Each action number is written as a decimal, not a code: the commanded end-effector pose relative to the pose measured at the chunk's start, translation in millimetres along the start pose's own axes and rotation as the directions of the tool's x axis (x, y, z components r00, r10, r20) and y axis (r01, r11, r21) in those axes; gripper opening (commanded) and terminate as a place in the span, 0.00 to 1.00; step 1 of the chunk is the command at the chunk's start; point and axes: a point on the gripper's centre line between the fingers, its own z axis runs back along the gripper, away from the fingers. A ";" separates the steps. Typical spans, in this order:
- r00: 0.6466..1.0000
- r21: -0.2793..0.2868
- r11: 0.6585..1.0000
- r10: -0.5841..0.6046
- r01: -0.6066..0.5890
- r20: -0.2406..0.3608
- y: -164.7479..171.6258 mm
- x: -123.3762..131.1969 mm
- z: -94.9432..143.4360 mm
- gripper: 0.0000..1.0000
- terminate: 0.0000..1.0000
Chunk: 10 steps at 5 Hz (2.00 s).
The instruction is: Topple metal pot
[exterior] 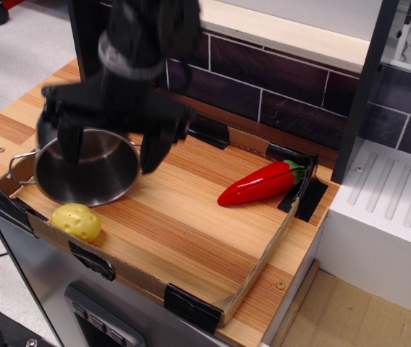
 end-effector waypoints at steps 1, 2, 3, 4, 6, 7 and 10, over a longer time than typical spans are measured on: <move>1.000 -0.096 0.995 0.004 -0.004 0.002 13.1 13.0 36.4 1.00 0.00; 1.000 -0.124 0.992 0.005 -0.007 -0.017 23.3 20.4 48.0 1.00 0.00; 1.000 -0.124 0.992 0.005 -0.007 -0.017 23.3 20.4 48.0 1.00 0.00; 1.000 -0.124 0.992 0.005 -0.007 -0.017 23.3 20.4 48.0 1.00 0.00; 1.000 -0.124 0.992 0.005 -0.007 -0.017 23.3 20.4 48.0 1.00 0.00; 1.000 -0.124 0.992 0.005 -0.007 -0.017 23.3 20.4 48.0 1.00 0.00; 1.000 -0.124 0.992 0.005 -0.007 -0.017 23.3 20.4 48.0 1.00 1.00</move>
